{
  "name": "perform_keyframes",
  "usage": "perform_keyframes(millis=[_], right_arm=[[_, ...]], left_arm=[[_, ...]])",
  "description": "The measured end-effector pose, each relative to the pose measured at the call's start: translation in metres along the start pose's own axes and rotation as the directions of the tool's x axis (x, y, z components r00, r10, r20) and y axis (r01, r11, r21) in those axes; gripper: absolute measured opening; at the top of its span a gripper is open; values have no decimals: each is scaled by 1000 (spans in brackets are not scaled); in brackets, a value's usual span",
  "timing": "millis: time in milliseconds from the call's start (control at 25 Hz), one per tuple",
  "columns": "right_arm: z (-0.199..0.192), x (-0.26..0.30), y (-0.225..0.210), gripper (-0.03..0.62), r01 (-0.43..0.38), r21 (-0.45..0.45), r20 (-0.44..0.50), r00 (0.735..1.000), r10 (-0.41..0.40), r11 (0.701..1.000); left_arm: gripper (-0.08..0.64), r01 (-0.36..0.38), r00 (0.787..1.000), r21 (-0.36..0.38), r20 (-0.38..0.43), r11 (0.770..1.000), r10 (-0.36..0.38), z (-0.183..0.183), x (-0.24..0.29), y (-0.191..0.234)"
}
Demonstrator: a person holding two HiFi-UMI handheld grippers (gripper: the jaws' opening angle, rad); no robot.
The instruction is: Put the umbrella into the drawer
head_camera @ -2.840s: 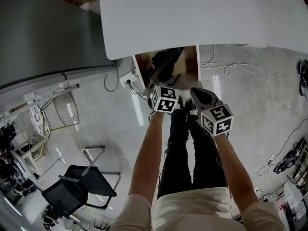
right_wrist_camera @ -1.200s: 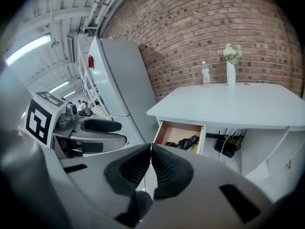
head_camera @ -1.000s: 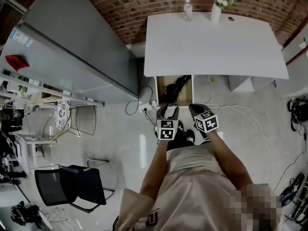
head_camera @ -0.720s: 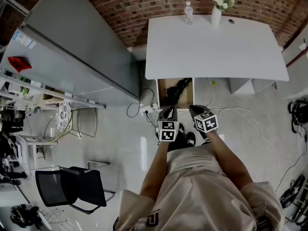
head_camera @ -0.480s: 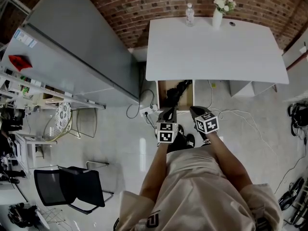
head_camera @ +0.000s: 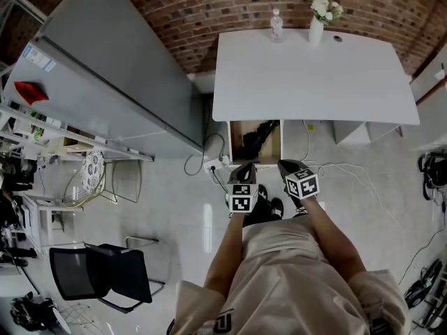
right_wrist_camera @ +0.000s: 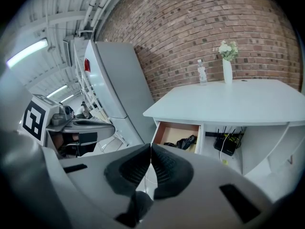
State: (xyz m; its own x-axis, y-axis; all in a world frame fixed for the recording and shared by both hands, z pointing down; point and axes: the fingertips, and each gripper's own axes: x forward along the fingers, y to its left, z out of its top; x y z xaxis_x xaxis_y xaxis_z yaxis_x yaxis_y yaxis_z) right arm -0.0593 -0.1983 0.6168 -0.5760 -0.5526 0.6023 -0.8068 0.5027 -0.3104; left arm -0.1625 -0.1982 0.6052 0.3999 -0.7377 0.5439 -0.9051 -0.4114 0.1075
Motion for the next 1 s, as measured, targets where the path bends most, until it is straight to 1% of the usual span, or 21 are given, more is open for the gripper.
perform_keyframes(millis=[240, 560, 760, 1000], right_arm=[[5, -6, 2, 68, -13, -25, 15, 1000, 13, 1000], [5, -9, 8, 67, -31, -50, 23, 999, 33, 998], [4, -13, 6, 67, -23, -50, 27, 999, 25, 998], [3, -16, 4, 67, -10, -49, 29, 1000, 12, 999]], left_arm=[[10, 18, 1000, -25, 3, 1000, -18, 0, 1, -5], [10, 15, 1000, -26, 9, 1000, -15, 1, -1, -6], [9, 35, 999, -33, 5, 999, -35, 3, -4, -11], [9, 32, 999, -31, 8, 999, -32, 0, -4, -12]])
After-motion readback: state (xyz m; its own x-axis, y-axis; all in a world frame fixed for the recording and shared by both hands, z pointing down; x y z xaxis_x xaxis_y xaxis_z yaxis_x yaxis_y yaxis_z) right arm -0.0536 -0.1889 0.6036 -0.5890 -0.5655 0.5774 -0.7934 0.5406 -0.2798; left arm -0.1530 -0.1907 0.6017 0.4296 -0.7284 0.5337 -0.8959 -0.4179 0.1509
